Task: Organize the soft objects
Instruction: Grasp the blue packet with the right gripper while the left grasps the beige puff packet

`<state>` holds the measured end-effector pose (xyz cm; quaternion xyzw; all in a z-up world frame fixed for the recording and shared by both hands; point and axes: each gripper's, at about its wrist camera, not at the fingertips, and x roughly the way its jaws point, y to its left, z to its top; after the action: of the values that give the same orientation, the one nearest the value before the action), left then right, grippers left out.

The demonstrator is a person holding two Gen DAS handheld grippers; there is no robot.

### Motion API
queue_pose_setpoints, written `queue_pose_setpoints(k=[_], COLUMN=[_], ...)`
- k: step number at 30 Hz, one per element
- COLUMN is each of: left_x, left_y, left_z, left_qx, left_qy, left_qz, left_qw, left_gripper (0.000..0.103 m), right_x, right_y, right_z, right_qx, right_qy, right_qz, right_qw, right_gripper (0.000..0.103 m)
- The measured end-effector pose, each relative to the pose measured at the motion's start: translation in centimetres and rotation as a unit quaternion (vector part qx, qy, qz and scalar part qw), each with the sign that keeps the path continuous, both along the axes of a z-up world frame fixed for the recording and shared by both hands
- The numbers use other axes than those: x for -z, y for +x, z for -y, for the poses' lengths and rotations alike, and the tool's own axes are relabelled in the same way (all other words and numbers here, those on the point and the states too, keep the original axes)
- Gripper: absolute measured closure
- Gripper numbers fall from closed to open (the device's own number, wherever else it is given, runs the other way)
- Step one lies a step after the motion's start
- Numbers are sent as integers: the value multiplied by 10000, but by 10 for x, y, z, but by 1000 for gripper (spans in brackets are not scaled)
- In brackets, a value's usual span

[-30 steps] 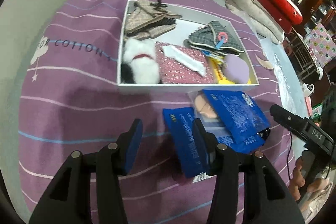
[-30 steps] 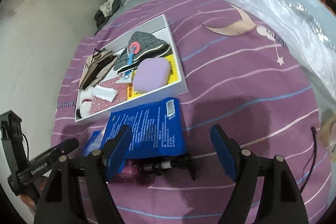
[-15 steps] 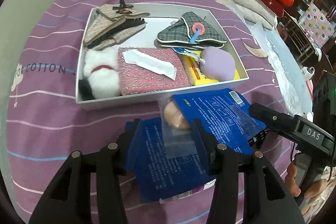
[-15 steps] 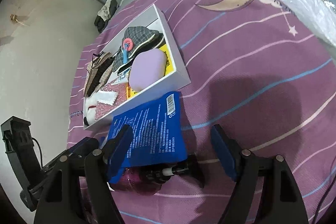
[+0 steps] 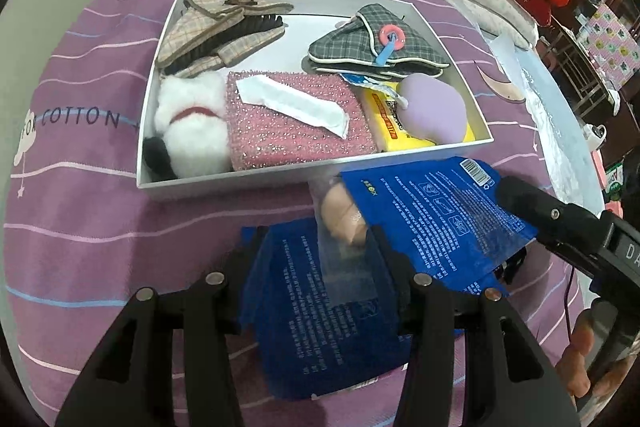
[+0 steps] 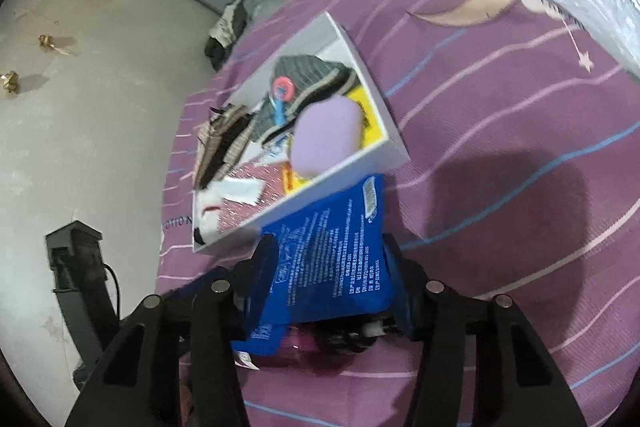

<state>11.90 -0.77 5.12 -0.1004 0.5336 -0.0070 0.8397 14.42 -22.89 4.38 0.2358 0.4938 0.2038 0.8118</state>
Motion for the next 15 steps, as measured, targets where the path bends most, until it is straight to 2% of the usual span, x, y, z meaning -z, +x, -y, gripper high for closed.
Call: queue_pose_setpoints(k=[3,7,9,15], left_x=[1,2,2,3], left_y=[0,-1,-2,-2], left_z=[0,-3,-4,-4], left_qx=[-1,-18,-37,-40], left_qy=[2,-15,-33,-44], left_qz=[1,15,16,14], left_qw=[10000,10000,10000,10000], left_gripper=[53,53,53,53], right_x=[-6,-13,-16,-17], right_y=[1,-2,-5,-4], right_z=[-12,-31,-34,-37], right_qx=[3,41,33,30], right_qy=[-296,-945,-1187,-1339], right_qz=[133,437,578,673], right_qw=[9995,9946,9912,9887], right_gripper=[55,67,68,68])
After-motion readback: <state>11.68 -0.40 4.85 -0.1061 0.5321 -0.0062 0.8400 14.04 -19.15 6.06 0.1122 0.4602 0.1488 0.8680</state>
